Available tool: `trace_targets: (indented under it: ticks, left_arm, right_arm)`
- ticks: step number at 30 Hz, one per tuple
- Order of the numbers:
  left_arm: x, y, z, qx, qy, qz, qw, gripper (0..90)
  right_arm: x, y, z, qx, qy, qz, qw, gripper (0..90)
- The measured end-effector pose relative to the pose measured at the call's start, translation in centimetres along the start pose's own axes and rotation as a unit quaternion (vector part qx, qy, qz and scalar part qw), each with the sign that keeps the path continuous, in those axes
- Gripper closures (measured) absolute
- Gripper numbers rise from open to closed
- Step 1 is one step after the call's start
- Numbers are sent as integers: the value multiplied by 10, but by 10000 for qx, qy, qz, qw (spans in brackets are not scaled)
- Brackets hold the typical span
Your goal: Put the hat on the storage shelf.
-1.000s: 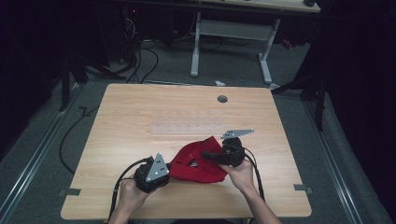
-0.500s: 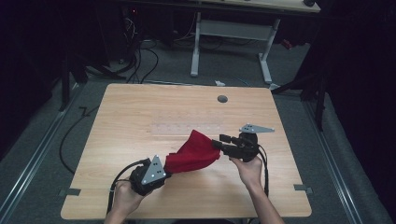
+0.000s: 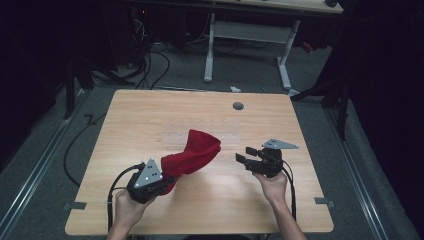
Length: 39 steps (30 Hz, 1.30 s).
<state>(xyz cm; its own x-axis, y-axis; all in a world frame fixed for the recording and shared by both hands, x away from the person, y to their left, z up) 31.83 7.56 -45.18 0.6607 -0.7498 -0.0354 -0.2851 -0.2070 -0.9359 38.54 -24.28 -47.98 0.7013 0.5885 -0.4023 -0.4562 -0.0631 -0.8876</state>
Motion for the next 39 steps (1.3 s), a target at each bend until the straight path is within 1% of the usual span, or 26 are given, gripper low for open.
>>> trace_targets:
  ticks: [1, 3, 7, 8, 9, 11, 12, 13, 14, 15, 18, 20, 22, 23, 28, 31, 33, 39]
  left_arm:
    - [0, 0, 0, 0, 0, 0, 10000, 843]
    - [1, -3, 4, -84, -50, -78, 9999, 842]
    - [3, -4, 8, -112, -150, -159, 9997, 841]
    - [3, -5, 9, -136, -177, -179, 9996, 841]
    - [4, -6, 10, -190, -186, -189, 9995, 840]
    - [5, -9, 12, -389, -158, -234, 9988, 840]
    - [5, -11, 13, -449, -148, -238, 9986, 840]
    - [5, -13, 14, -500, -152, -268, 9983, 840]
    - [6, -14, 14, -543, -180, -298, 9979, 840]
    - [7, -16, 15, -555, -214, -302, 9978, 840]
    - [9, -20, 17, -566, -261, -286, 9976, 840]
    - [10, -22, 19, -573, -297, -302, 9975, 840]
    - [12, -27, 20, -623, -300, -329, 9971, 840]
    - [13, -30, 21, -661, -294, -353, 9968, 839]
    - [16, -49, 27, -889, -258, -589, 9940, 840]
    - [18, -57, 30, -927, -297, -669, 9930, 840]
    - [20, -62, 35, -949, -334, -672, 9927, 839]
    - [25, -78, 45, -1068, -395, -830, 9900, 839]
  right_arm:
    - [2, 5, -1, -22, 115, 114, 9999, 420]
    - [6, 15, -5, -133, 307, 309, 9990, 419]
    - [12, 31, -10, -383, 686, 634, 9949, 418]
    - [12, 34, -12, -463, 768, 677, 9937, 419]
    - [13, 36, -13, -487, 840, 716, 9927, 420]
    - [13, 41, -14, -526, 941, 714, 9916, 423]
    - [13, 42, -15, -597, 986, 688, 9909, 426]
    - [13, 44, -15, -608, 1038, 682, 9904, 426]
    - [13, 45, -16, -671, 1076, 669, 9897, 427]
    - [13, 46, -17, -694, 1116, 691, 9889, 427]
    - [13, 49, -18, -703, 1150, 703, 9884, 424]
    - [15, 51, -19, -741, 1191, 742, 9873, 421]
    - [17, 56, -20, -739, 1210, 800, 9867, 419]
    - [19, 59, -21, -716, 1222, 873, 9861, 412]
    - [20, 59, -21, -708, 1222, 879, 9861, 408]
    - [20, 59, -20, -722, 1204, 881, 9862, 394]
    - [20, 59, -20, -730, 1197, 881, 9862, 389]
    - [21, 59, -20, -734, 1196, 884, 9862, 382]
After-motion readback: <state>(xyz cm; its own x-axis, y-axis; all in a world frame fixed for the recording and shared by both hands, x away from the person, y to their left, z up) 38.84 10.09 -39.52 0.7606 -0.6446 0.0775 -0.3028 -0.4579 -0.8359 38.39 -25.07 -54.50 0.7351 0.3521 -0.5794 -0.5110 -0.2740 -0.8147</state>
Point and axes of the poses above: each handheld gripper's, and its own axes: x roughly forward along the jaws, y roughly out of its underside, z roughly to its left, the point moved 2 cm from there along x, roughly forward along the jaws, and after that the axes turned 8 degrees about -z, right-handed, at the moved point
